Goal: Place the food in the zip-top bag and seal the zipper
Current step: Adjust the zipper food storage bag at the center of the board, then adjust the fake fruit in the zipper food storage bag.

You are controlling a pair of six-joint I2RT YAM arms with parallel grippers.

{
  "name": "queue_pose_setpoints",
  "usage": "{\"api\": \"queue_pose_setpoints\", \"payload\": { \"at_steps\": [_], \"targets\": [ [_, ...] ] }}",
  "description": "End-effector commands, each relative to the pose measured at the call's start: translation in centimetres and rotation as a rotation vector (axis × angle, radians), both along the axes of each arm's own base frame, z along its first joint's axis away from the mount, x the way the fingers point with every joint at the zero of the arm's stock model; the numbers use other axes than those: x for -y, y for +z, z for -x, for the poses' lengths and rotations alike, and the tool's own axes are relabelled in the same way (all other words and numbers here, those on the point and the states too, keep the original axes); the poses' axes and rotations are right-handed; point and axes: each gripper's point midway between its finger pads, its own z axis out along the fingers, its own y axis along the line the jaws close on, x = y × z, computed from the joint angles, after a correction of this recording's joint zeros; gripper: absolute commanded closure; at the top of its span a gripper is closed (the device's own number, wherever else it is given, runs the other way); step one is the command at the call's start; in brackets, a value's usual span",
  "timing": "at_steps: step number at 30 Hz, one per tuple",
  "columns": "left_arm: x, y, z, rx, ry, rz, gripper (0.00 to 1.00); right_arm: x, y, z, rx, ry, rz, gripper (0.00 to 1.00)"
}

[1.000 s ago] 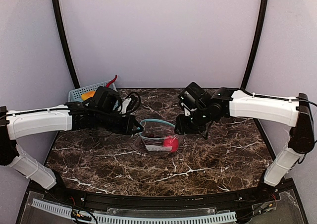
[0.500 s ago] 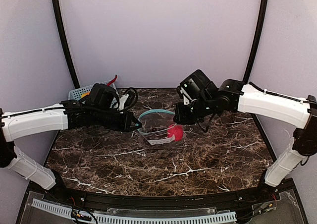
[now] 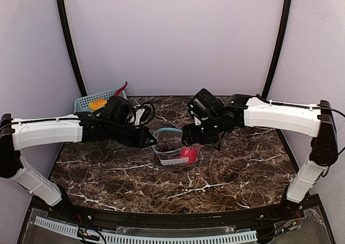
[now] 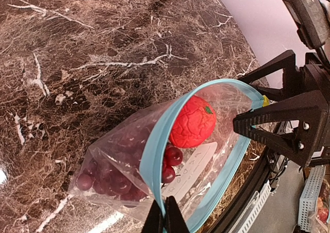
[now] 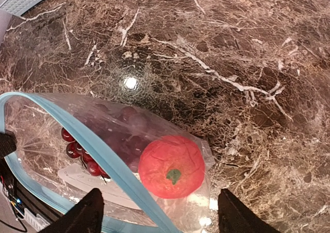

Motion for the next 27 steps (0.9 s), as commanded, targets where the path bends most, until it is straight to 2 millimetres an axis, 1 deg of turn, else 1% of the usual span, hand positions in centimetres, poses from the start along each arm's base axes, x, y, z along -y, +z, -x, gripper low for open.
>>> {"api": "queue_pose_setpoints", "payload": {
  "at_steps": [1,4,7,12,18,24,27],
  "targets": [
    [0.0,0.2,0.3,0.020,-0.024,0.012,0.99,-0.6,-0.7,-0.9,-0.011,0.024,0.038,0.19],
    [-0.2,0.2,0.4,0.025,-0.021,0.011,0.99,-0.4,-1.9,-1.3,-0.034,0.011,0.087,0.16],
    [-0.3,0.3,0.5,0.026,-0.019,0.009,0.99,0.2,-2.7,-1.6,-0.041,-0.011,0.148,0.15],
    [-0.5,0.2,0.5,0.024,-0.014,0.004,0.99,1.8,-3.3,-1.5,-0.051,-0.050,0.216,0.14],
    [-0.6,0.2,0.5,0.024,-0.009,-0.002,0.99,2.5,-4.0,-1.2,-0.075,-0.064,0.231,0.14],
    [-0.6,0.5,0.4,0.029,-0.008,0.002,0.99,2.6,-6.1,-1.1,-0.118,-0.060,0.262,0.14],
    [-0.6,1.0,0.3,0.039,-0.004,0.009,0.99,3.0,-7.4,-0.9,-0.139,-0.062,0.293,0.13]
  ]
}}
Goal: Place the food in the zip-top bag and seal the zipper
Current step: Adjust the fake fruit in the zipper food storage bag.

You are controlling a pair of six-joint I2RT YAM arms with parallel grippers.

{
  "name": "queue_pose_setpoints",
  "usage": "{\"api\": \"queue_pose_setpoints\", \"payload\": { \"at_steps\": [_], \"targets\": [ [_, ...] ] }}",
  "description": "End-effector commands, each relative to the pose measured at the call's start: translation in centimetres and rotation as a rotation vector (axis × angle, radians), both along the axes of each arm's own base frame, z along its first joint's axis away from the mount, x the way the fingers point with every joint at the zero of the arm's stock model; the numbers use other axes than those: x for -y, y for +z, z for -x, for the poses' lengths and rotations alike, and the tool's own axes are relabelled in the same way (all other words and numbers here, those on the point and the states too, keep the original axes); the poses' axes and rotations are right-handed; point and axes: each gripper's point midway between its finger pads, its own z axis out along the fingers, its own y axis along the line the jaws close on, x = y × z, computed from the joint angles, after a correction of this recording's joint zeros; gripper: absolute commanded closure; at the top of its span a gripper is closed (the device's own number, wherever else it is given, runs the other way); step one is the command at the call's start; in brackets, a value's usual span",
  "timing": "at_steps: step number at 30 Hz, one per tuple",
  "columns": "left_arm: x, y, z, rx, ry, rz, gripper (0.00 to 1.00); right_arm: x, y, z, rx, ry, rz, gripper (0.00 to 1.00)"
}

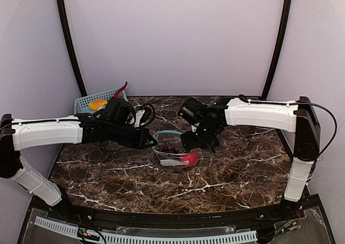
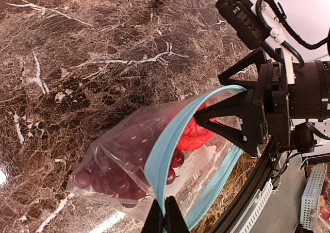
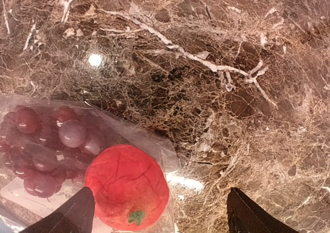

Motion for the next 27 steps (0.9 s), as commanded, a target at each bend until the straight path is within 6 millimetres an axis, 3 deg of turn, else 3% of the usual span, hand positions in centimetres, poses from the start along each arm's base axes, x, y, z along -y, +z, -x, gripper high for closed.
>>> {"api": "queue_pose_setpoints", "payload": {
  "at_steps": [1,7,10,13,21,27],
  "targets": [
    [-0.5,1.5,0.2,0.036,0.003,0.014,0.99,1.5,-3.2,0.5,-0.059,-0.025,0.085,0.13],
    [-0.4,2.4,0.1,0.048,0.003,0.027,0.99,2.3,-5.1,0.6,-0.079,-0.041,0.106,0.13],
    [-0.4,2.2,0.1,0.044,0.002,0.025,0.99,2.1,-4.9,0.6,-0.080,-0.041,0.095,0.13],
    [-0.4,1.9,0.2,0.035,-0.002,0.020,0.99,1.3,-3.3,0.5,-0.065,-0.026,0.035,0.12],
    [-0.4,2.5,0.0,0.045,0.009,0.026,0.99,-0.2,5.1,1.4,0.021,0.024,-0.216,0.07],
    [-0.3,2.4,0.0,0.039,0.008,0.027,0.99,0.9,5.4,2.9,0.005,-0.015,-0.245,0.12]
  ]
}}
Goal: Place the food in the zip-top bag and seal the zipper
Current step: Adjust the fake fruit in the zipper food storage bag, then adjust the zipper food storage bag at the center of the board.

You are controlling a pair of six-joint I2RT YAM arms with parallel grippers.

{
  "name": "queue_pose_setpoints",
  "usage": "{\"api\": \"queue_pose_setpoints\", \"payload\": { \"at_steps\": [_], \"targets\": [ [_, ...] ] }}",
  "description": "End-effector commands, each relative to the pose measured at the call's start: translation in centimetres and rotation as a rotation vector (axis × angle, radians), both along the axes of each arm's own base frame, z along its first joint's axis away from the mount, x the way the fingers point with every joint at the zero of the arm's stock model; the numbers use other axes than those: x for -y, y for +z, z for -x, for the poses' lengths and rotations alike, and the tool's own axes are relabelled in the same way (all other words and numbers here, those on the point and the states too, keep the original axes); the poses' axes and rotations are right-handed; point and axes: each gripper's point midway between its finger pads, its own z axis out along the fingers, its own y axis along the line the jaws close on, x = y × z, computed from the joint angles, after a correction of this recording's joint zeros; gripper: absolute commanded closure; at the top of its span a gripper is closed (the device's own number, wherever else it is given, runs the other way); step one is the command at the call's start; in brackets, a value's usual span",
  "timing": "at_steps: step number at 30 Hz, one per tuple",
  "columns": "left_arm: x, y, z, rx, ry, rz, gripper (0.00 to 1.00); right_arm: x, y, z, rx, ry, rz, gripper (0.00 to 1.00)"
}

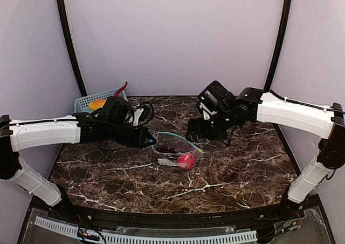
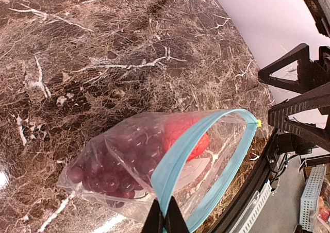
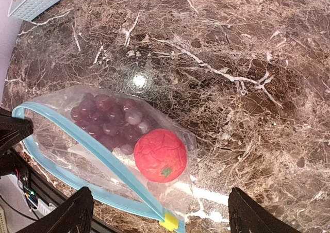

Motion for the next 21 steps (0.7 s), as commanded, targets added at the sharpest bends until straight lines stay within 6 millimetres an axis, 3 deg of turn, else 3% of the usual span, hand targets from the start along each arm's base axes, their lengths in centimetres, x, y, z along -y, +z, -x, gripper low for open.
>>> {"api": "queue_pose_setpoints", "payload": {
  "at_steps": [1,7,17,21],
  "targets": [
    [-0.2,1.7,-0.1,0.025,0.005,0.017,0.99,0.9,-1.6,1.4,-0.053,-0.035,0.004,0.13],
    [-0.2,1.6,0.1,0.021,0.002,0.016,0.99,1.9,-2.8,2.3,-0.067,-0.105,-0.039,0.22],
    [-0.2,1.5,0.0,0.015,0.003,0.016,0.99,0.9,-3.3,2.2,-0.064,-0.136,-0.141,0.44],
    [-0.2,1.6,0.0,0.016,0.005,0.016,0.99,0.8,-3.8,2.6,-0.087,-0.145,-0.161,0.48]
  ]
}}
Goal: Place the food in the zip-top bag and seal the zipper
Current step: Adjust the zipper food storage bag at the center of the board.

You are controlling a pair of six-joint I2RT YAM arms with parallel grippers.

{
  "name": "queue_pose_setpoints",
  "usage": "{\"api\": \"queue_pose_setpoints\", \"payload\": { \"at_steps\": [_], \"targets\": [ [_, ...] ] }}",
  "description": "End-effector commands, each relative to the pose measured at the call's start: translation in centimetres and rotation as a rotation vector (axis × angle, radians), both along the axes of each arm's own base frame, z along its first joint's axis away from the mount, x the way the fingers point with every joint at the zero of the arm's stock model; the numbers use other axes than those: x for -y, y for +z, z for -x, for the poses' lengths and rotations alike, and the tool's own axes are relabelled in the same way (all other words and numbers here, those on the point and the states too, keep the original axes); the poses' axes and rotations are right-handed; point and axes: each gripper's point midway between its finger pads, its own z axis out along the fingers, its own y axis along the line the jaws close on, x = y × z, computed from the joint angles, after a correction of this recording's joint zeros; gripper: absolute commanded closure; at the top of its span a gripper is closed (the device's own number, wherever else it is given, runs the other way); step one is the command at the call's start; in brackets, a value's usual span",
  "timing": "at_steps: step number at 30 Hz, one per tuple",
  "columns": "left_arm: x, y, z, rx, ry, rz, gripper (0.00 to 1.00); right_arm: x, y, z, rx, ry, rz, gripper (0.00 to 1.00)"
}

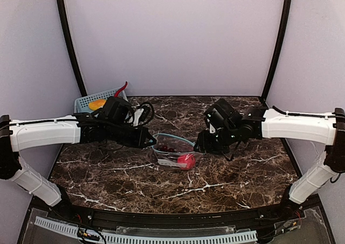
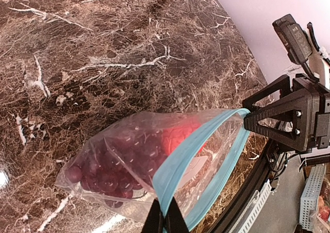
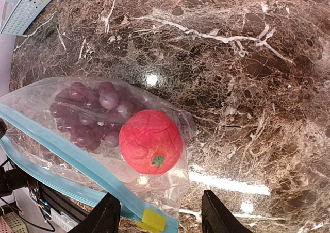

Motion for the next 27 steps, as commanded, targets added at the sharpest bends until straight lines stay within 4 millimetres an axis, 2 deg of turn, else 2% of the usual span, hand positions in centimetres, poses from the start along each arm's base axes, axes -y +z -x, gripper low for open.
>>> {"api": "queue_pose_setpoints", "payload": {
  "at_steps": [1,6,8,16,19,21,24,27],
  "targets": [
    [-0.2,1.6,-0.1,0.019,0.008,0.017,0.99,-0.5,-0.1,0.5,-0.011,-0.018,-0.058,0.48],
    [-0.3,1.6,0.0,0.019,0.008,0.016,0.99,-0.5,-0.7,0.9,-0.027,-0.041,-0.068,0.48],
    [-0.4,1.6,0.0,0.018,0.010,0.015,0.99,-0.6,-0.6,0.9,-0.024,-0.047,-0.079,0.51],
    [-0.6,1.7,0.3,0.019,0.008,0.015,0.99,-1.1,1.0,0.2,0.023,-0.074,-0.138,0.82],
    [-0.6,2.2,0.4,0.022,0.001,0.024,0.99,-1.3,3.0,-0.4,0.074,-0.065,-0.160,0.90],
    [-0.3,3.2,0.3,0.035,-0.012,0.034,0.99,-1.4,4.6,-0.8,0.112,-0.048,-0.161,0.95],
    [0.6,6.6,0.1,0.073,-0.043,0.083,0.99,-1.2,7.4,-1.2,0.164,-0.025,-0.140,0.99],
    [0.9,8.4,0.1,0.093,-0.046,0.124,0.99,-0.4,8.9,-1.2,0.200,-0.015,-0.120,0.99]
  ]
}}
